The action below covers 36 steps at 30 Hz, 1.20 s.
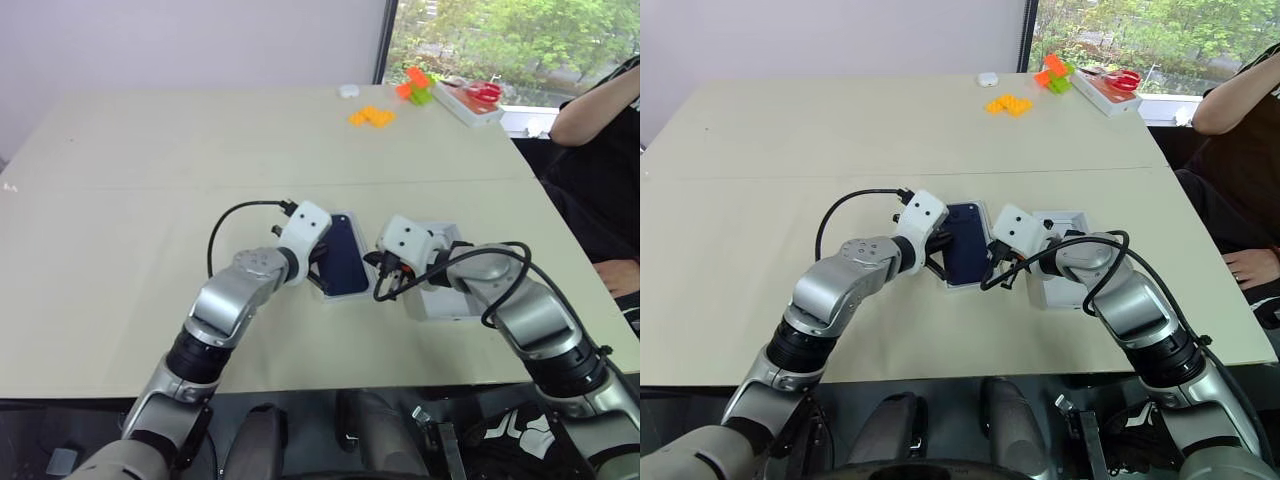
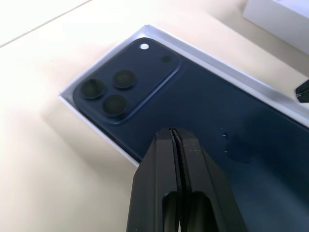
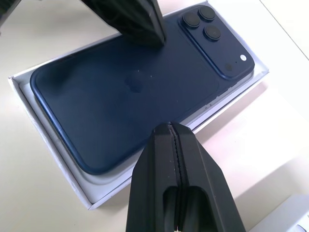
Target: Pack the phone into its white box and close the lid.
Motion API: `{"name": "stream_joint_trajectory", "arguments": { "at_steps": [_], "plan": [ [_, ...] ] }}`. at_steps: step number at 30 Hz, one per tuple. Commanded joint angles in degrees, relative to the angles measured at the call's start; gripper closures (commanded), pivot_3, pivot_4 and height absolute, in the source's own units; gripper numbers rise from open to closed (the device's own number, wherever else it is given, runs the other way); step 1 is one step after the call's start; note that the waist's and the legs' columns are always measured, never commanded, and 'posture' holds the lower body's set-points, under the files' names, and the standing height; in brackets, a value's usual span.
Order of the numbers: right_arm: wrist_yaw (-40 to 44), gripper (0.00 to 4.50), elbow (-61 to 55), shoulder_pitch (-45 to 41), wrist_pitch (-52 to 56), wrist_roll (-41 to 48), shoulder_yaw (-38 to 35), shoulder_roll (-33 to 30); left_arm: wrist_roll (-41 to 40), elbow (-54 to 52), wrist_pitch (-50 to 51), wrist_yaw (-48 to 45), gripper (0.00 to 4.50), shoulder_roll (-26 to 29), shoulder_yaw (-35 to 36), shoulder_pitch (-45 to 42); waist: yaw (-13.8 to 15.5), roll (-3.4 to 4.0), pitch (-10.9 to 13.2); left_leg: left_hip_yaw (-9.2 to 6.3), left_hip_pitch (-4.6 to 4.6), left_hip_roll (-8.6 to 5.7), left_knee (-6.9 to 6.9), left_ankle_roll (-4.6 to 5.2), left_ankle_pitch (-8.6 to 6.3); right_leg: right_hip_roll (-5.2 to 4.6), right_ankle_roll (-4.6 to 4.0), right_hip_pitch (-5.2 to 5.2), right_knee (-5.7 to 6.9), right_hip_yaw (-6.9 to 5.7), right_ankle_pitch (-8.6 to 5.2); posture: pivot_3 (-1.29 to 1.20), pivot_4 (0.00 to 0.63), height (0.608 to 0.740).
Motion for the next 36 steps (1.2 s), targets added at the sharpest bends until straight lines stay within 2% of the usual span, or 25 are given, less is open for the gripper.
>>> {"name": "stream_joint_trajectory", "arguments": {
  "at_steps": [1, 10, 15, 18, 20, 21, 24, 26, 29, 31, 34, 36],
  "plan": [
    [0.1, 4.50, -1.2, -1.4, -0.2, -0.2, -0.7, -0.4, -0.7, -1.0, 1.8, -1.4, 4.44, -0.3, -1.2, -0.1, 0.0, 0.00, 0.0, 0.00, 0.00, 0.00, 0.00, 0.00, 0.00, 0.00, 0.00, 0.00, 0.00, 0.00, 0.00, 0.00, 0.150, 0.740],
    [0.3, 4.50, -1.3, -1.7, -0.4, -0.2, -0.7, -0.5, -0.6, -2.3, 1.2, -2.1, 4.44, -0.7, 0.3, 0.3, 0.0, 0.00, 0.0, 0.00, 0.01, 0.00, 0.00, 0.00, 0.00, 0.00, 0.00, 0.00, 0.01, 0.00, 0.00, 0.00, 0.150, 0.740],
    [0.4, 4.50, -2.0, -1.9, -0.9, 0.2, -2.2, -1.2, -2.4, -5.5, -5.2, -1.8, 4.44, -2.2, 7.3, -0.1, -0.1, 0.00, 0.0, -0.01, 0.00, 0.00, 0.01, 0.00, 0.00, 0.00, -0.01, 0.00, 0.01, 0.00, 0.01, 0.00, 0.150, 0.740],
    [1.0, 4.50, -2.7, -1.9, -1.0, 1.6, -5.2, -2.5, -6.5, -8.3, -3.9, -1.2, 4.44, -3.5, 15.7, -0.2, 0.0, 0.00, 0.0, -0.01, -0.01, 0.01, 0.01, 0.00, 0.00, 0.00, -0.18, 0.00, 0.02, 0.00, 0.11, 0.00, 0.150, 0.740],
    [1.1, 4.50, -2.8, -1.8, -1.0, 2.0, -5.8, -2.8, -7.4, -8.8, -3.2, -0.8, 4.44, -3.7, 17.3, -0.2, -0.1, 0.00, 0.0, 0.00, 0.00, 0.00, 0.01, 0.00, 0.00, 0.00, -0.17, 0.01, 0.01, 0.00, 0.11, 0.00, 0.150, 0.740],
    [1.2, 4.50, -2.8, -1.6, -1.1, 1.9, -6.5, -3.5, -9.6, -8.7, -0.4, 0.4, 4.44, -4.5, 22.2, -0.5, 0.0, 0.00, 0.0, 0.00, 0.00, 0.00, 0.01, 0.00, 0.00, 0.00, -0.16, 0.01, 0.01, 0.00, 0.11, 0.00, 0.150, 0.740],
    [1.4, 4.50, -2.4, -0.8, -1.5, 1.5, -7.6, -5.4, -14.8, -7.0, 7.8, 3.4, 3.65, -5.2, 37.0, 0.3, -0.3, 0.00, 0.0, -0.01, 0.01, 0.00, 0.01, 0.00, 0.00, 0.01, -0.15, 0.02, 0.00, -0.02, 0.11, 0.00, 0.150, 0.740],
    [1.3, 4.50, -2.4, -0.3, -1.6, 1.2, -6.8, -5.6, -15.9, -6.5, 11.3, 4.4, 2.72, -4.7, 40.0, 1.3, -0.4, 0.00, 0.0, 0.01, 0.01, 0.02, 0.01, 0.03, -0.02, 0.04, -0.13, 0.02, 0.01, -0.01, 0.10, 0.00, 0.150, 0.740],
    [0.7, 4.50, -2.4, 0.2, -1.3, 0.0, -4.6, -5.4, -15.1, -7.5, 14.2, 4.8, 1.17, -2.1, 37.3, 3.5, -0.2, 0.00, 0.0, -0.06, 0.03, 0.03, 0.00, 0.03, -0.02, 0.07, -0.12, 0.02, 0.03, -0.05, 0.10, 0.00, 0.150, 0.740],
    [0.0, 4.50, -2.2, 0.2, -1.1, -1.2, -2.8, -5.2, -12.5, -8.6, 13.0, 4.2, 0.18, 1.9, 30.2, 5.7, 0.0, -0.02, 0.0, -0.07, 0.02, 0.02, 0.03, 0.03, -0.02, 0.04, -0.14, 0.02, 0.03, -0.05, 0.11, 0.00, 0.150, 0.740],
    [-1.2, 4.50, -1.4, -0.3, -0.4, -2.6, -0.2, -3.7, -7.7, -10.0, 7.5, 1.9, 0.18, 9.5, 15.7, 7.8, 0.0, -0.02, 0.0, -0.03, 0.02, -0.04, 0.03, 0.02, -0.02, -0.05, -0.16, 0.03, 0.02, -0.01, 0.12, 0.00, 0.150, 0.740],
    [-1.7, 4.50, -0.9, -0.6, -0.2, -3.7, 1.0, -3.1, -6.9, -9.7, 5.8, 1.4, 0.88, 10.7, 12.1, 7.9, 0.0, -0.02, 0.0, -0.01, 0.02, -0.05, 0.03, 0.01, -0.02, -0.07, -0.17, 0.03, 0.01, 0.02, 0.12, 0.00, 0.150, 0.740]
  ]
}}
